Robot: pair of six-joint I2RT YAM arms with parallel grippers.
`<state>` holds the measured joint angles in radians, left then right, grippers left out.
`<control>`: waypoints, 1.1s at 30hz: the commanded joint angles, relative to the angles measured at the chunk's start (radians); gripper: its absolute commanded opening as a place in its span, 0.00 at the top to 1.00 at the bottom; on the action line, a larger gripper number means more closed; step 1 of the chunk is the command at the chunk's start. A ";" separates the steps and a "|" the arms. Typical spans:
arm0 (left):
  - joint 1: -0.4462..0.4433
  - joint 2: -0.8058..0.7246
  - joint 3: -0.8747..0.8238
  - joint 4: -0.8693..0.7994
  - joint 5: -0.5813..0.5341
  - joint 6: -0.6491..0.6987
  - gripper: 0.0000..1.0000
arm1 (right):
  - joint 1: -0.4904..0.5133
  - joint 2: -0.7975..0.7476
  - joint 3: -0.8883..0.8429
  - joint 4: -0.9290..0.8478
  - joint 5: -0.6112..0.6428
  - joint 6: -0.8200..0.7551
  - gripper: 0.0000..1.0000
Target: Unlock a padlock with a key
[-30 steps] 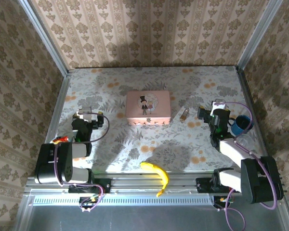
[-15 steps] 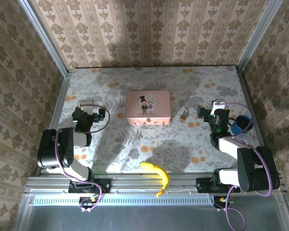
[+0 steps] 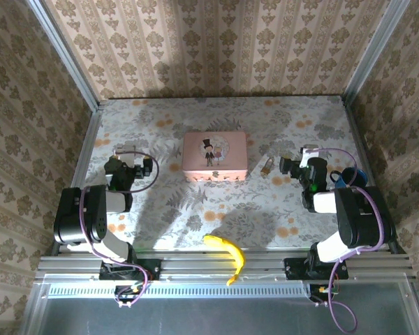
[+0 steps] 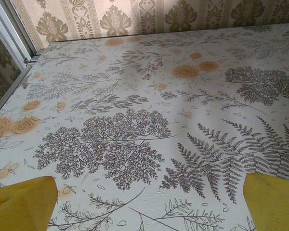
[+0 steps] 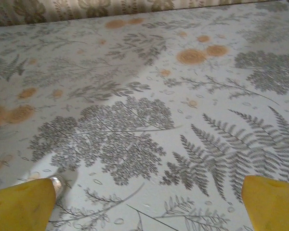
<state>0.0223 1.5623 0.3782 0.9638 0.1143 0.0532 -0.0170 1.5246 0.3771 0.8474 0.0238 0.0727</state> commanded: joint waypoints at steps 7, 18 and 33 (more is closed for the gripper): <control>0.007 -0.005 0.004 -0.023 0.015 0.005 0.00 | 0.009 0.005 0.035 -0.002 -0.041 -0.039 0.00; 0.004 -0.005 0.005 -0.026 0.012 0.006 0.00 | 0.037 0.004 0.034 -0.002 0.067 -0.037 0.00; 0.001 -0.005 0.007 -0.030 0.007 0.007 0.00 | 0.037 0.003 0.034 -0.002 0.066 -0.037 0.00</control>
<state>0.0216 1.5623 0.3782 0.9634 0.1162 0.0536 0.0177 1.5246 0.3935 0.8452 0.0681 0.0509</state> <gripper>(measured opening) 0.999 0.998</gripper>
